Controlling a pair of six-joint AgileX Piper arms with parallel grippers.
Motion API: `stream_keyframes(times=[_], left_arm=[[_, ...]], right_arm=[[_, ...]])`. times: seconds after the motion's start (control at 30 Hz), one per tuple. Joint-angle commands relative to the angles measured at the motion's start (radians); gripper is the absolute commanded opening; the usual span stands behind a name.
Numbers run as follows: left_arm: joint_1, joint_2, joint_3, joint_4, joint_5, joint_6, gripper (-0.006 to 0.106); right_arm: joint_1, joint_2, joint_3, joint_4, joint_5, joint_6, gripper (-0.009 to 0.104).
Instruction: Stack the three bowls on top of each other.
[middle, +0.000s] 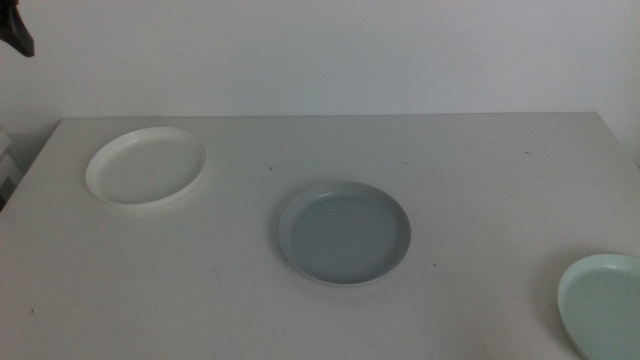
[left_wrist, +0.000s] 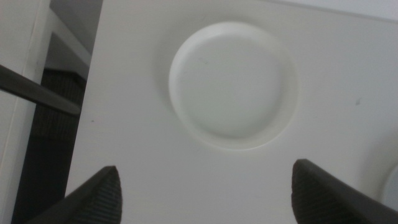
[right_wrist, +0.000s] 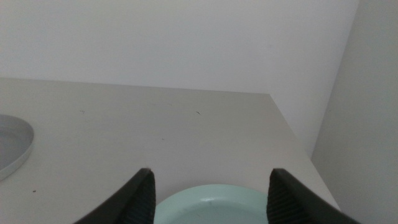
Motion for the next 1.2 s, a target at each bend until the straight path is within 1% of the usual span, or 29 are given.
stream_keyframes(times=[0.0,0.2,0.4,0.47,0.8,1.17], left_arm=[[0.033,0.001,-0.032,-0.057,0.029,0.044,0.105],[0.089,0.119,-0.032,-0.133,-0.036,0.129,0.105],[0.095,0.233,-0.032,-0.142,-0.121,0.148,0.105],[0.095,0.268,-0.032,-0.157,-0.149,0.170,0.105],[0.094,0.442,-0.032,-0.294,-0.290,0.265,0.105],[0.088,0.540,-0.032,-0.320,-0.356,0.299,0.105]], right_arm=[[0.002,-0.027,-0.006,-0.014,-0.082,-0.005,0.046],[0.002,-0.027,-0.006,-0.014,-0.082,-0.005,0.046],[0.002,-0.027,-0.006,-0.014,-0.082,-0.005,0.046],[0.002,-0.027,-0.006,-0.014,-0.082,-0.005,0.046],[0.002,-0.027,-0.006,-0.014,-0.082,-0.005,0.045],[0.002,-0.027,-0.006,-0.014,-0.082,-0.005,0.045]])
